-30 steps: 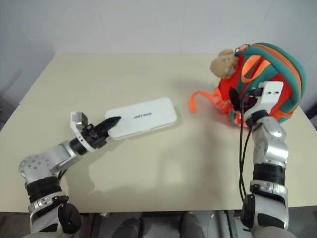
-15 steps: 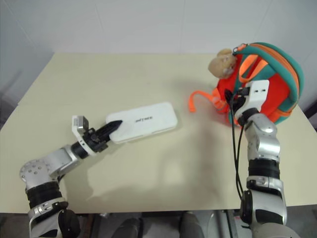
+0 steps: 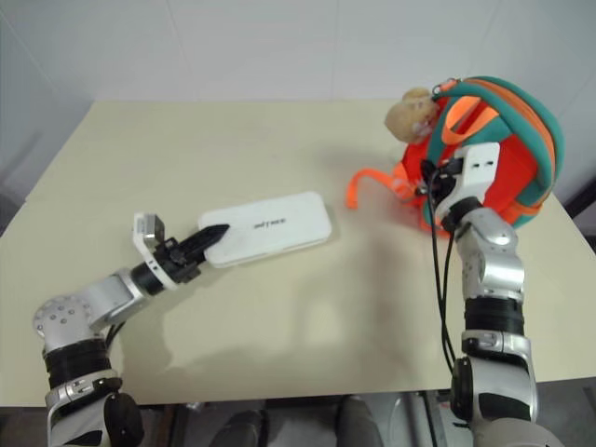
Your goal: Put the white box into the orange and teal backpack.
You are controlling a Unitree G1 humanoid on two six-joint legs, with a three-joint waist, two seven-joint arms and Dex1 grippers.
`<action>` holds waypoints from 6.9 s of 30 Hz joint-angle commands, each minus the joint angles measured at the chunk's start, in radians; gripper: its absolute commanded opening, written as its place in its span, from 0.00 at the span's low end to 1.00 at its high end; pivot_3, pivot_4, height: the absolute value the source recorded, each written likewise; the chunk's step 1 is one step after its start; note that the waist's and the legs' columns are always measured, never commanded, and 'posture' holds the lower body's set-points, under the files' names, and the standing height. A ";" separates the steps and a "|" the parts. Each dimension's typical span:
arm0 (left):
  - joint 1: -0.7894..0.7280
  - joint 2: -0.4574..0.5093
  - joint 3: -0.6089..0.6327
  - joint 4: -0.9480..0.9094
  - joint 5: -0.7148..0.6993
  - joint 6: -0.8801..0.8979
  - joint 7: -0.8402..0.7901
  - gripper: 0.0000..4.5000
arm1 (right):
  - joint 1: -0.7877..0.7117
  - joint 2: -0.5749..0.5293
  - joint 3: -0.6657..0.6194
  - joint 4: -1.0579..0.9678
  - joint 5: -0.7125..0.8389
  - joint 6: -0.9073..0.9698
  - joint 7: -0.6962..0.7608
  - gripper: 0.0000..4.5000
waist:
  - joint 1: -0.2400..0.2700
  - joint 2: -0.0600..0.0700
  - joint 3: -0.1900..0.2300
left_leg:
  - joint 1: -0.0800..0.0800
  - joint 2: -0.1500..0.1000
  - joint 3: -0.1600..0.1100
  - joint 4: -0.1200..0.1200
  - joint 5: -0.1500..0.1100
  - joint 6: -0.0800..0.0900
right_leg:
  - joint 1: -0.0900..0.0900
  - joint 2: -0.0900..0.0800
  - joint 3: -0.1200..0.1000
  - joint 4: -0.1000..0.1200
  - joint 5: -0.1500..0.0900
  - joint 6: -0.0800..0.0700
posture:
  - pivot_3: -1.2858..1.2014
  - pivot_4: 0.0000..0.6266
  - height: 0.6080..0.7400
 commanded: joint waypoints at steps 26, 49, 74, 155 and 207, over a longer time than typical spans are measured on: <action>-0.113 0.323 -0.050 0.248 0.171 -0.112 -0.303 0.29 | 0.089 -0.198 0.112 -0.880 0.756 0.614 0.405 0.12 | 0.001 0.001 0.000 | -0.001 0.002 0.000 -0.002 -0.002 0.001 | -0.002 0.002 0.000 -0.001 -0.001 -0.001 | 0.52 0.24 1.00; -0.001 0.528 0.036 0.049 0.192 -0.146 -0.616 0.29 | 0.208 -0.295 0.209 -0.861 0.643 0.507 0.641 0.12 | 0.004 0.000 0.001 | -0.001 0.007 0.001 -0.001 -0.005 -0.001 | -0.003 0.006 -0.001 0.000 -0.003 -0.005 | 0.52 0.24 1.00; 0.065 0.626 0.090 -0.186 0.167 -0.318 -0.806 0.29 | 0.238 -0.205 0.260 -0.777 0.530 0.433 0.628 0.12 | 0.002 0.000 0.001 | -0.001 0.008 0.001 0.000 -0.008 0.004 | -0.003 0.008 -0.001 0.001 -0.004 -0.007 | 0.52 0.24 1.00; -0.273 0.435 -0.493 -0.342 0.424 -0.503 -0.773 0.29 | 0.155 -0.125 0.303 -0.659 0.427 0.399 0.651 0.12 | 0.004 0.002 0.002 | -0.001 0.009 0.001 0.003 -0.009 0.005 | -0.003 0.010 -0.001 0.006 -0.004 -0.007 | 0.52 0.24 1.00; -0.350 0.509 -0.574 -0.393 0.620 -0.407 -0.828 1.00 | 0.160 -0.098 0.312 -0.653 0.387 0.369 0.613 0.12 | 0.007 0.002 0.002 | -0.001 0.009 0.000 0.007 -0.009 0.006 | -0.002 0.010 -0.001 0.006 -0.004 -0.006 | 0.52 0.24 1.00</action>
